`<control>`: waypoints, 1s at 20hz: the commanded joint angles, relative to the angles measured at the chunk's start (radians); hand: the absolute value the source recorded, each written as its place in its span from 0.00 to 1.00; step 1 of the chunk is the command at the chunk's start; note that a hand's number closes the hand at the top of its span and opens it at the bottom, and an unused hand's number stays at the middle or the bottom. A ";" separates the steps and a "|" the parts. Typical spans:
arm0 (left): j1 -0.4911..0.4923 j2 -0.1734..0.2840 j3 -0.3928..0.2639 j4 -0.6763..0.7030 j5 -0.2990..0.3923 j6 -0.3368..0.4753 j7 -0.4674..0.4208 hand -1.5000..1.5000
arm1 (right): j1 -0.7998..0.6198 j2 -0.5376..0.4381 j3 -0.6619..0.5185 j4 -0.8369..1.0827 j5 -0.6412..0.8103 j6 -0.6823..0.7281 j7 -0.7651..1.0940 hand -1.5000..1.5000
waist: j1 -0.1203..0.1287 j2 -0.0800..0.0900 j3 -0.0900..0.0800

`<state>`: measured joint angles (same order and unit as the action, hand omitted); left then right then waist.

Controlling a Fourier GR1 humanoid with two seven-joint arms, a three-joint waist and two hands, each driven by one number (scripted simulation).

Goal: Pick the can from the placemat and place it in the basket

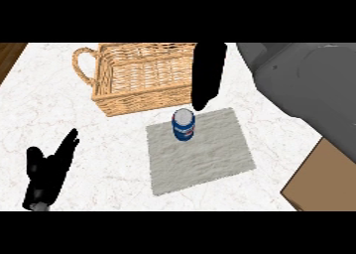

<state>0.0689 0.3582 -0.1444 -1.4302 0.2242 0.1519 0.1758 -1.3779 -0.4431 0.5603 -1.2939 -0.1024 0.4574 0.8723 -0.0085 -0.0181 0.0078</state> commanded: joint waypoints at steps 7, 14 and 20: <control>0.049 -0.033 -0.033 0.026 0.001 -0.011 0.071 0.50 | -0.037 -0.036 -0.021 -0.030 -0.174 0.188 0.170 0.00 | 0.002 0.012 -0.009; 0.067 -0.027 -0.010 0.040 -0.016 -0.019 0.037 0.50 | 0.107 -0.032 0.004 -0.096 -0.097 0.095 0.090 0.00 | 0.008 0.017 -0.008; 0.044 -0.060 -0.025 0.055 -0.035 -0.010 0.044 0.50 | 0.159 0.070 0.033 -0.037 0.025 0.027 0.021 0.00 | 0.018 0.022 -0.008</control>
<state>0.0757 0.3341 -0.1362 -1.4479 0.2023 0.1338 0.1830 -1.2611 -0.4288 0.5723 -1.3569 -0.1513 0.5376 0.9061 0.0018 -0.0071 0.0101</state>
